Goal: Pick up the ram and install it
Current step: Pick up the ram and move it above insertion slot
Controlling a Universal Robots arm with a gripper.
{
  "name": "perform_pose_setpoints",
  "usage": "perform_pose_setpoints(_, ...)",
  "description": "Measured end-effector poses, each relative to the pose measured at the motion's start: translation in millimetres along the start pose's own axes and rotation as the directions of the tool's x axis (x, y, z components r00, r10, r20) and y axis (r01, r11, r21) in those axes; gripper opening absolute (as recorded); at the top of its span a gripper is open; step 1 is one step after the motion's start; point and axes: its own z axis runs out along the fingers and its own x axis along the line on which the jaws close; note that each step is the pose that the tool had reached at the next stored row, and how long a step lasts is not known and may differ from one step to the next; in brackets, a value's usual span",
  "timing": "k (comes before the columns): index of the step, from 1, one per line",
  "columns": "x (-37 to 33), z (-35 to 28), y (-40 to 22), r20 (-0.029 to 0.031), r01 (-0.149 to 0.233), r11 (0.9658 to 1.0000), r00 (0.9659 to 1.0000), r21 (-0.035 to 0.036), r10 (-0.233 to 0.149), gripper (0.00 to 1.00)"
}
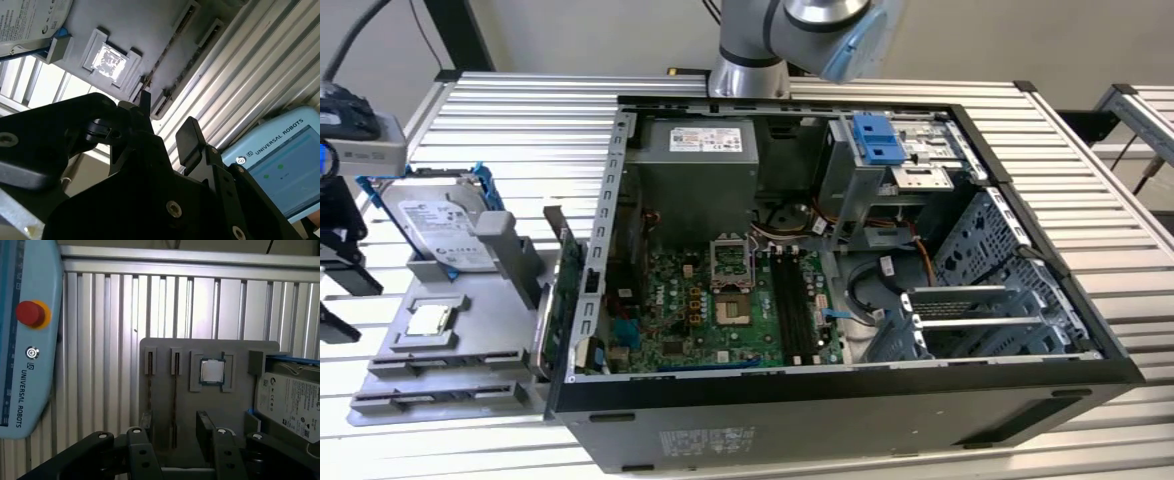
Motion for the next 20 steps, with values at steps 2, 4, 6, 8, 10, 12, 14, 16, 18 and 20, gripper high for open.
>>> perform_pose_setpoints(2, 0.5, 3.8, 0.0, 0.0000, 0.000, 1.0000, 1.0000, 0.0000, 0.000, 1.00)
perform_pose_setpoints(4, 1.2, 7.2, -0.1, 0.0000, 0.000, 1.0000, 1.0000, 0.0001, 0.000, 1.00)
perform_pose_setpoints(6, 1.8, 10.4, 0.0, -0.0001, 0.000, 1.0000, 1.0000, 0.0000, 0.000, 1.00)
perform_pose_setpoints(8, 2.5, 13.4, -0.1, -0.0001, 0.000, 1.0000, 1.0000, 0.0000, 0.000, 1.00)
perform_pose_setpoints(10, 2.9, 16.6, 0.0, 0.0000, 0.000, 1.0000, 1.0000, 0.0001, 0.000, 1.00)
perform_pose_setpoints(12, 3.2, 19.6, 0.0, 0.0000, 0.000, 1.0000, 1.0000, 0.0001, 0.000, 1.00)
perform_pose_setpoints(14, 3.6, 23.0, 0.0, 0.0000, 0.000, 1.0000, 1.0000, 0.0000, 0.000, 1.00)
perform_pose_setpoints(16, 4.2, 26.3, 0.0, -0.0001, 0.000, 1.0000, 1.0000, -0.0001, 0.000, 1.00)
perform_pose_setpoints(18, 4.9, 29.9, 0.1, 0.0000, -0.002, 1.0000, 1.0000, 0.0000, 0.002, 1.00)
perform_pose_setpoints(20, 5.3, 33.1, 0.2, 0.0000, -0.007, 1.0000, 1.0000, 0.0001, 0.007, 1.00)
